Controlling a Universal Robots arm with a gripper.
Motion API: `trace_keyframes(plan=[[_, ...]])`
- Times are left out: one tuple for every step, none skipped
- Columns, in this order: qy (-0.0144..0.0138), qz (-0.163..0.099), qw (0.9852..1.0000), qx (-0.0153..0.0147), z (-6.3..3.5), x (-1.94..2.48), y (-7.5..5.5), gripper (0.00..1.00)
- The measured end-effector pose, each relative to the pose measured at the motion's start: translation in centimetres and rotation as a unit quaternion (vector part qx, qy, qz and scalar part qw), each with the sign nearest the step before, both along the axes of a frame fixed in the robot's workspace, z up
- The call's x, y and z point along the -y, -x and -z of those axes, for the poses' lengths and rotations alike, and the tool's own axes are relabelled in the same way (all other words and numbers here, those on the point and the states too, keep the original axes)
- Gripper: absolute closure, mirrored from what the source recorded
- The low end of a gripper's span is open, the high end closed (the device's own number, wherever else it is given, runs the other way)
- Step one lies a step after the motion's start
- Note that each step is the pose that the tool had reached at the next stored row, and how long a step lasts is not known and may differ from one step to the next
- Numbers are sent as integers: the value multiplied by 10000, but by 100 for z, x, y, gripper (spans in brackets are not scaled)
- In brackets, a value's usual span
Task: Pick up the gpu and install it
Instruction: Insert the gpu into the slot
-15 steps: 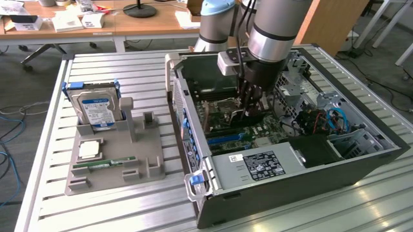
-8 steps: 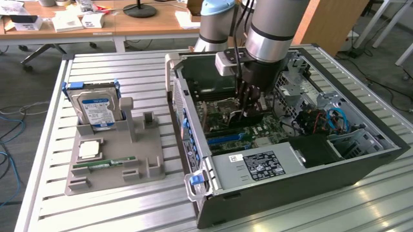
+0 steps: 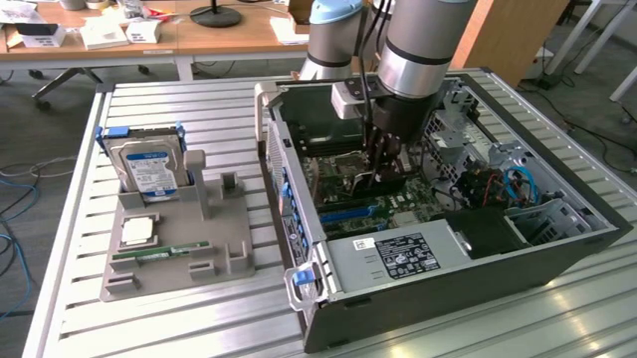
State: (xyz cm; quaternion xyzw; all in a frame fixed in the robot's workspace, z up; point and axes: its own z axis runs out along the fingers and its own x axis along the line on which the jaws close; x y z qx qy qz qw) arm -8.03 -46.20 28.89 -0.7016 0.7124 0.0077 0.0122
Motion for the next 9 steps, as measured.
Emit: trace_keyframes(plan=[[4, 0, 10000, 0, 9, 0, 1, 74], [9, 0, 10000, 0, 18, 0, 3, 74], [14, 0, 10000, 0, 28, 0, 4, 74], [21, 0, 10000, 0, 38, 0, 5, 74], [28, 0, 10000, 0, 48, 0, 7, 74], [36, 0, 10000, 0, 57, 0, 8, 74], [46, 0, 10000, 0, 66, 0, 10, 74], [57, 0, 10000, 0, 74, 0, 11, 74], [68, -1, 10000, 0, 83, 0, 11, 74]])
